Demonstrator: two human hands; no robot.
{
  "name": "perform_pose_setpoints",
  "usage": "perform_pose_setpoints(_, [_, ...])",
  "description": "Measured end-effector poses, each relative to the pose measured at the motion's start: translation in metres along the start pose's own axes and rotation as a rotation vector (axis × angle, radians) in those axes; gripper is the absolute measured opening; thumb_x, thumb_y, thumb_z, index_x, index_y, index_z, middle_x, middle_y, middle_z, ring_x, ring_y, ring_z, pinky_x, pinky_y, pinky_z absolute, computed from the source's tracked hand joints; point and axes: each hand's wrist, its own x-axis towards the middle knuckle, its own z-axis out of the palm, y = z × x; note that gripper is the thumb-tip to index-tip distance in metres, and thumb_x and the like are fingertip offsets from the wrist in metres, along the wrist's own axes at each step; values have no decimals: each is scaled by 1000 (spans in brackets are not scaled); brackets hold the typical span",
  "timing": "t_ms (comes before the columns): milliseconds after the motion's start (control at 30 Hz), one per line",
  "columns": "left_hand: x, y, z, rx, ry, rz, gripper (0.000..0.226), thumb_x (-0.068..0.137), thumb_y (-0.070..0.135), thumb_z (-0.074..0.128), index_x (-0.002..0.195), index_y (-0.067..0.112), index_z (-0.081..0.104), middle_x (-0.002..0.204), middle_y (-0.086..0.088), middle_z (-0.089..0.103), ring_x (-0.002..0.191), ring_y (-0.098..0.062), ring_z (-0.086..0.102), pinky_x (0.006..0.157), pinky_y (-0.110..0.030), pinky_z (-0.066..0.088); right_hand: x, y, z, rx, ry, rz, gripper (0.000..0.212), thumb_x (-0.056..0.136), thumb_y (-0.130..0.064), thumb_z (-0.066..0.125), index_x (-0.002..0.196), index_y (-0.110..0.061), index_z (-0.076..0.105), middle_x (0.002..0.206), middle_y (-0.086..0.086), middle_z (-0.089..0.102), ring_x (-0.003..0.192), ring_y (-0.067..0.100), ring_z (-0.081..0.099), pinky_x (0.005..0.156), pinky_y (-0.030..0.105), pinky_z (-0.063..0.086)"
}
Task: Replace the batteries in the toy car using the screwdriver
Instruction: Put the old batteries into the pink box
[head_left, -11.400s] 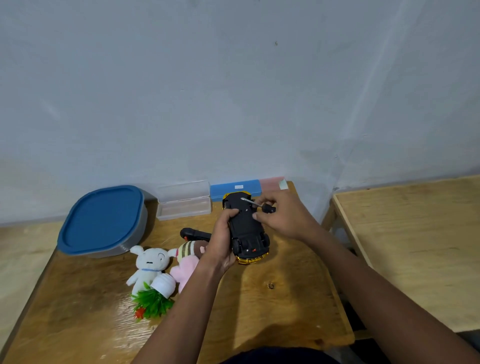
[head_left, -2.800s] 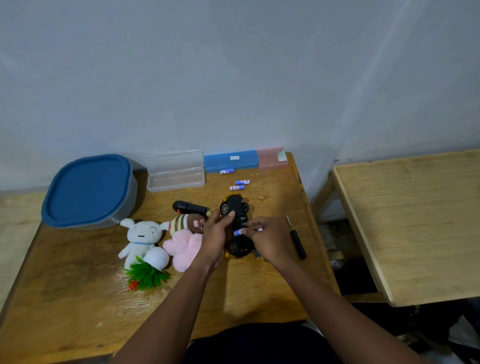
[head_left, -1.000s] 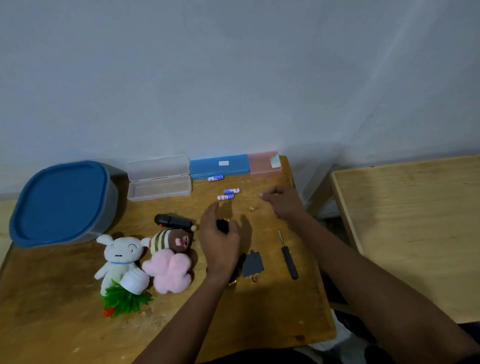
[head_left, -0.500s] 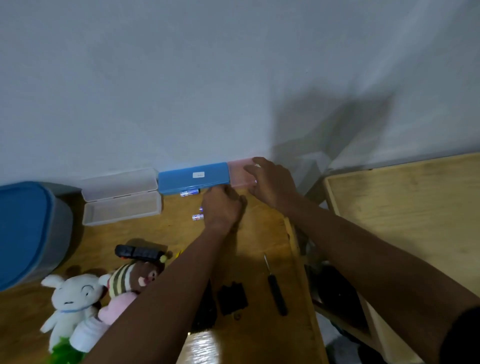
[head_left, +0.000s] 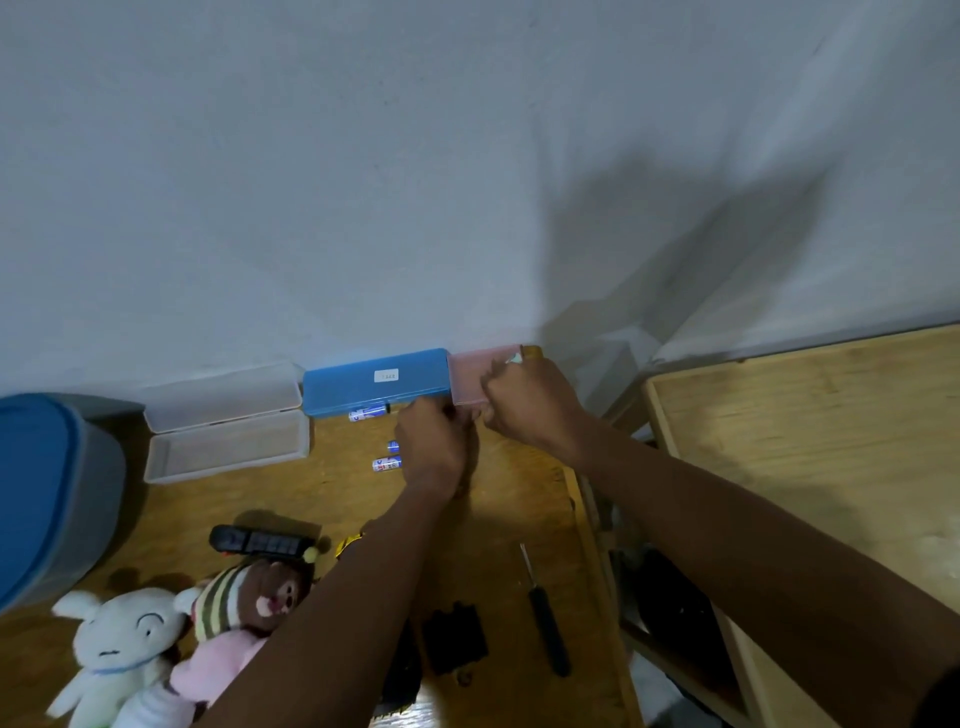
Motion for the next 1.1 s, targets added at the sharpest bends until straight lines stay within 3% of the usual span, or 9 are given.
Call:
perform_pose_setpoints(100, [1, -3, 0, 11, 3, 1, 19, 92, 27, 70, 95, 12, 79, 91, -10, 77, 85, -26, 69, 76, -37, 54, 7, 9, -10, 152, -7, 13, 32, 84, -41, 61, 99, -15, 72, 90, 7, 69, 82, 26, 65, 73, 32, 53])
perform_pose_setpoints(233, [-4, -4, -1, 66, 9, 79, 15, 90, 28, 72, 93, 15, 77, 90, -5, 77, 80, -21, 68, 72, -34, 54, 14, 29, -15, 384, 109, 74, 25, 71, -37, 62, 75, -15, 73, 65, 3, 62, 61, 27, 57, 57, 28, 44])
perform_pose_setpoints(333, [-9, 2, -6, 97, 78, 200, 13, 89, 20, 73, 98, 12, 74, 92, -7, 76, 80, -23, 68, 68, -27, 46, 16, 38, -9, 463, 141, 112, 32, 77, -40, 55, 82, -16, 75, 82, 2, 72, 72, 24, 63, 64, 33, 53])
perform_pose_setpoints(433, [-9, 3, -9, 143, 108, 287, 15, 90, 12, 71, 103, 12, 76, 95, -10, 76, 83, -24, 70, 75, -29, 51, 18, 42, -7, 484, 199, 116, 32, 86, -39, 54, 90, -17, 76, 92, 2, 72, 78, 22, 65, 67, 36, 55])
perform_pose_setpoints(533, [-6, -6, -8, 193, 51, 323, 9, 91, 15, 68, 91, 15, 77, 89, -7, 77, 82, -22, 70, 80, -38, 58, 20, 41, -8, 442, 326, 120, 24, 89, -35, 67, 101, -17, 76, 102, 1, 70, 79, 21, 68, 67, 31, 55])
perform_pose_setpoints(667, [-5, -11, -5, 185, 31, 330, 11, 92, 21, 67, 87, 18, 77, 84, -1, 75, 77, -18, 66, 79, -42, 55, 22, 35, -8, 263, 440, 239, 17, 86, -25, 72, 89, -13, 61, 91, 5, 56, 49, 22, 54, 47, 22, 38])
perform_pose_setpoints(733, [-5, -14, -4, 174, 26, 334, 11, 93, 22, 67, 89, 20, 77, 85, 1, 75, 78, -16, 66, 81, -42, 55, 22, 31, -1, 207, 480, 246, 19, 85, -21, 73, 86, -12, 56, 86, 7, 52, 44, 23, 49, 43, 22, 35])
perform_pose_setpoints(933, [-2, -15, -2, 167, 27, 329, 12, 93, 24, 68, 96, 18, 78, 89, -1, 76, 81, -15, 66, 82, -40, 55, 19, 20, 30, 199, 484, -64, 21, 75, -13, 80, 86, -11, 63, 73, 6, 58, 53, 24, 56, 42, 27, 41])
perform_pose_setpoints(1100, [-2, -17, -3, 169, 48, 350, 13, 93, 21, 68, 92, 14, 79, 85, -4, 76, 78, -19, 65, 76, -40, 55, 32, 13, 48, 243, 271, -62, 24, 88, -29, 66, 109, -18, 64, 97, 5, 65, 79, 30, 66, 59, 41, 53])
